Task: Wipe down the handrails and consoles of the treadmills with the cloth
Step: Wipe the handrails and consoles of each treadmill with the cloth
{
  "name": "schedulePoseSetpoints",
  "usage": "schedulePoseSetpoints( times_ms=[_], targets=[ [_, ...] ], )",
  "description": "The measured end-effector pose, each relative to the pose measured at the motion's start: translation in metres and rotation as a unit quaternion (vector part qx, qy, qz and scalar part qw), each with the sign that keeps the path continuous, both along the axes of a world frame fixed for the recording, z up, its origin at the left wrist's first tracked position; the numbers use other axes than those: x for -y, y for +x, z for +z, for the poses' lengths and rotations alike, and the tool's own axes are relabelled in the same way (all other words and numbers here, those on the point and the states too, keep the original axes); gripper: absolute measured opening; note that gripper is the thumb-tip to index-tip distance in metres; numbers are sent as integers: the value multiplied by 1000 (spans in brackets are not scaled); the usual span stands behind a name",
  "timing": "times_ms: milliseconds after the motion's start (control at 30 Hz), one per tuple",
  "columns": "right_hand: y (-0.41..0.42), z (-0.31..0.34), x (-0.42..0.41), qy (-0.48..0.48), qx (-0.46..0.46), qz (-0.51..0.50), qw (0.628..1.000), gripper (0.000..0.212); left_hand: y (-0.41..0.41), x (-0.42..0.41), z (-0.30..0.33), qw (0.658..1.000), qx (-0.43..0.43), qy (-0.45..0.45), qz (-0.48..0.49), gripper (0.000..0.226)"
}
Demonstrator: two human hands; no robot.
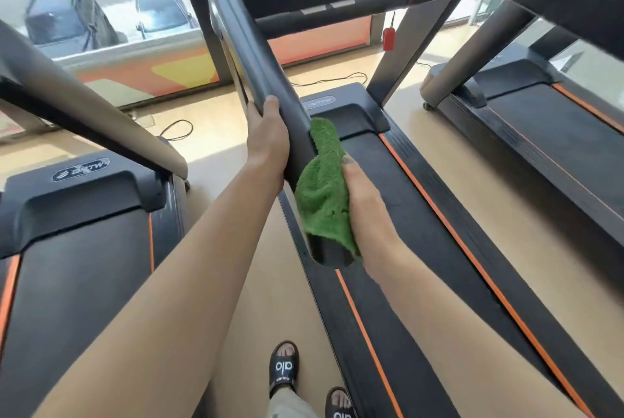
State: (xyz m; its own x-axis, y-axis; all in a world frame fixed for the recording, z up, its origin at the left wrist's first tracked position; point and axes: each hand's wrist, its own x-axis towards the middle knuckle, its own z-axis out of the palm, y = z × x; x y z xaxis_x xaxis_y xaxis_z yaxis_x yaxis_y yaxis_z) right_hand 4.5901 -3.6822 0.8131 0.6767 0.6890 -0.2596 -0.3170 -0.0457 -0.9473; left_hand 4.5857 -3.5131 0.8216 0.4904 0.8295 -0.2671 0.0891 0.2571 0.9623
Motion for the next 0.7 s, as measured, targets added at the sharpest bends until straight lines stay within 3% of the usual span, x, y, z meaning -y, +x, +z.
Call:
schedulePoseSetpoints(
  times_ms=[67,167,233,367,567,633,700],
  targets=[
    [23,13,-12,3,-117,35,993,37,1,-1,0,1000,-8,11,8,66],
    [34,11,-21,47,-138,50,988,35,2,-5,-3,1000,-25,11,7,74],
    [35,12,-33,16,-174,39,984,37,0,-6,-2,999,-33,16,5,72],
    [18,3,-11,-6,-260,75,963,74,-1,-5,-2,999,-31,16,6,60],
    [-35,-16,18,36,-389,-56,919,74,-2,-5,-1,999,-28,12,9,56],
    [-48,-17,13,25,-338,-146,930,59,-3,-3,-1,999,-31,13,13,56],
    [-50,-10,9,27,-159,-193,968,51,-4,-4,-2,999,-30,15,13,57]
  ],
)
